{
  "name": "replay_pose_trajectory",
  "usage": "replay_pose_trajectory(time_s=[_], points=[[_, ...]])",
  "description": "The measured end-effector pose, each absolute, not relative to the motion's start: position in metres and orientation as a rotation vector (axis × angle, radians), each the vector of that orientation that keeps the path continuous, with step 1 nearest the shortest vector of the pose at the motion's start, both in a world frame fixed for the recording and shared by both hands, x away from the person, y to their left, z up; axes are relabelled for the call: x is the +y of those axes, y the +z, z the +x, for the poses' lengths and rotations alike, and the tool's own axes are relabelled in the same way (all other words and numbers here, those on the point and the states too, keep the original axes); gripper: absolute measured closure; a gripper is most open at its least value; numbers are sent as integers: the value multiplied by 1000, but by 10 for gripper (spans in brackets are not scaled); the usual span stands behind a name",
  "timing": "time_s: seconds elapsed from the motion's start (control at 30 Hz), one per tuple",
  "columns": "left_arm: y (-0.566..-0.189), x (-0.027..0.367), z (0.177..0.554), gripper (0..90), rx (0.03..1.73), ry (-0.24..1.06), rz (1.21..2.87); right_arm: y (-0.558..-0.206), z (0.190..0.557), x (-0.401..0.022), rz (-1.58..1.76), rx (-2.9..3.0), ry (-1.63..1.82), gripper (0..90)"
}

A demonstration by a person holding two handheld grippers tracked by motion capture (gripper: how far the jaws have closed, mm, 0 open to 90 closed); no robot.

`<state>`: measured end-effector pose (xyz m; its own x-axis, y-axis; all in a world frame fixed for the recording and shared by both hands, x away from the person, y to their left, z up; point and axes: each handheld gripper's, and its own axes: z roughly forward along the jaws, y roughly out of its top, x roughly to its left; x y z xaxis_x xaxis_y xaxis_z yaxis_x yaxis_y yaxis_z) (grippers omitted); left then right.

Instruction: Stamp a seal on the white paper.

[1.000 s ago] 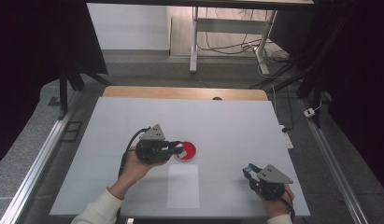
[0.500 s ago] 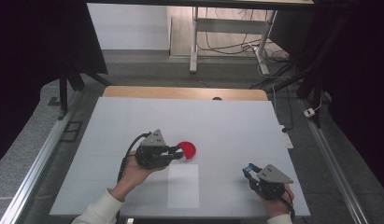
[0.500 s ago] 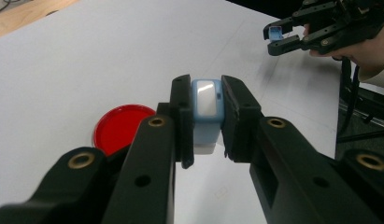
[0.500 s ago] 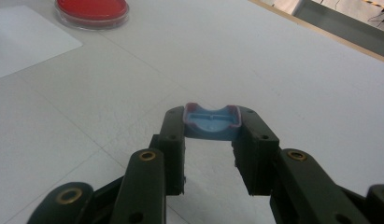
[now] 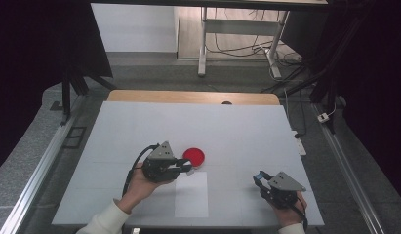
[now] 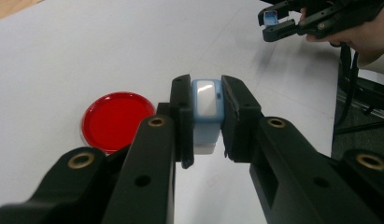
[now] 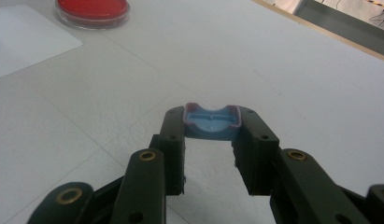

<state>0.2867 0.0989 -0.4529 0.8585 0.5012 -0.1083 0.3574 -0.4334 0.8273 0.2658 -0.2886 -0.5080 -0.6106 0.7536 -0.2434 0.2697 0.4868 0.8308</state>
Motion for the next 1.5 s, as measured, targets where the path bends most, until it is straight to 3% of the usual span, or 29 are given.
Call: replay_pose_trajectory(time_s=[1.5], points=[[-489,83,276,756,595,132,2181,-508,266,-289,840,2137,1038,648]])
